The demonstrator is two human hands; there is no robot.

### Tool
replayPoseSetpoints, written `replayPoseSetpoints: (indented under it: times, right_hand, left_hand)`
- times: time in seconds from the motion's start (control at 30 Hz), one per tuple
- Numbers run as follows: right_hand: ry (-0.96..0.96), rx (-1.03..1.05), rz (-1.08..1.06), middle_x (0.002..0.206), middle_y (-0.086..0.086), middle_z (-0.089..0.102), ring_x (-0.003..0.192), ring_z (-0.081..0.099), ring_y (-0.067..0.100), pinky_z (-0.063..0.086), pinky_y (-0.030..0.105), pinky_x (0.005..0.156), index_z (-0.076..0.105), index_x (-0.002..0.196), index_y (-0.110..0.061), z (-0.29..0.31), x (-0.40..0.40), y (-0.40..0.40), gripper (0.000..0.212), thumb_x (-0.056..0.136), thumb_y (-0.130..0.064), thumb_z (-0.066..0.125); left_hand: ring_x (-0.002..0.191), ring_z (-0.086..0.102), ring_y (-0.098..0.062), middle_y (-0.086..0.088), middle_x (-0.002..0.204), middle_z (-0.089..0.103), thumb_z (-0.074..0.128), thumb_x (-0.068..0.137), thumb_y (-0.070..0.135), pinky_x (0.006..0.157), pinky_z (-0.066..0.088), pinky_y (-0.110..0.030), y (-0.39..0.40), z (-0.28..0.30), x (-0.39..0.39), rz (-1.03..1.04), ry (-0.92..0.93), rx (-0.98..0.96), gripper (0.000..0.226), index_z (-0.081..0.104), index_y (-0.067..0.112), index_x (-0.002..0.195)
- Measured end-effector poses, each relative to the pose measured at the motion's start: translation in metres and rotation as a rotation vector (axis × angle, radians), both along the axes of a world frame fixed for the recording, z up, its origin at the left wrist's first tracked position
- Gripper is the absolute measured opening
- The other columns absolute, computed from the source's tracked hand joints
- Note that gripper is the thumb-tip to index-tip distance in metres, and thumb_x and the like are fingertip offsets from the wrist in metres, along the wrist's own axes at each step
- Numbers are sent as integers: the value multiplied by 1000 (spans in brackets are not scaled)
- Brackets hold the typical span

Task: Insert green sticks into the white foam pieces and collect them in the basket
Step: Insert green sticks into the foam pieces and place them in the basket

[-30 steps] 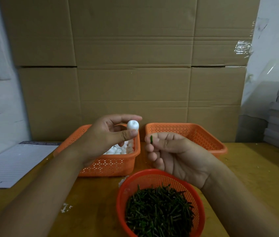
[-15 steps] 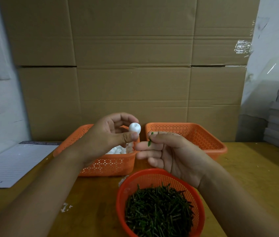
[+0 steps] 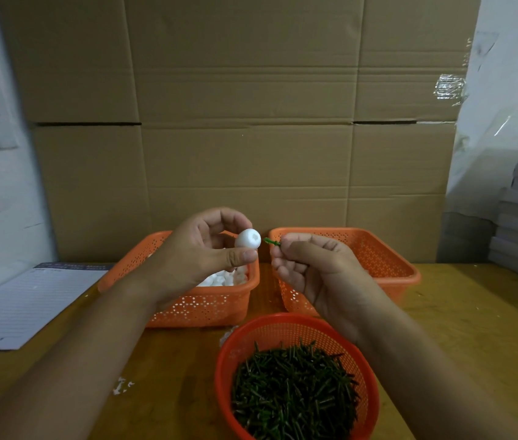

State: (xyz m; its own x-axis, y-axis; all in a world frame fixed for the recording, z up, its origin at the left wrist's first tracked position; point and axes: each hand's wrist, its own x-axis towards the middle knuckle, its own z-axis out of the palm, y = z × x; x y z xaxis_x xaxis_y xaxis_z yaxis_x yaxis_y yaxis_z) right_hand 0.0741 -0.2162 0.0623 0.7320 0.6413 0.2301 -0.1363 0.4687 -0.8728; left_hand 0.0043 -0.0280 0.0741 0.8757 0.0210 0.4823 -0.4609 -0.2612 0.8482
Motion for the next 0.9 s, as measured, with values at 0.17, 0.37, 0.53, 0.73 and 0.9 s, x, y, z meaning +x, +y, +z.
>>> replayPoseSetpoints:
  times: [0.17,0.37,0.53,0.73,0.9]
  right_hand:
    - [-125,-16,-145,77,12,73,63,67,12,56,19,60,70,85,-1,-4,0,1,7,89,0,64]
    - [-303,-122,-263,73,9,71,63,62,13,52,23,61,71,80,-4,-5,-2,1,12,90,0,65]
    - [-367,-161,-275,71,8,70,61,61,11,51,22,59,72,82,-3,-7,-3,1,11,90,1,65]
    - [-416,-174,-277,71,7,72,59,61,8,50,20,57,72,81,-5,-7,-3,1,12,89,1,66]
    - [-428,-177,-275,68,6,71,57,59,7,49,19,55,73,82,-4,-8,-3,3,10,88,1,67]
  left_hand:
    - [84,65,-14,4,91,71,88,61,27,73,57,-26,0,0,1,29,-14,24,32,71,29,89]
    - [87,68,-12,5,93,73,86,67,17,77,57,-24,0,0,0,57,-32,72,29,72,28,89]
    - [88,69,-12,2,94,74,86,64,17,77,55,-21,-2,-1,0,79,-32,94,31,72,22,91]
    - [89,69,-14,-7,97,73,87,63,20,76,56,-22,-5,0,0,87,-8,135,31,73,24,90]
    - [91,69,-19,-3,97,74,90,62,22,77,58,-26,-6,-1,-1,94,-5,157,33,73,23,90]
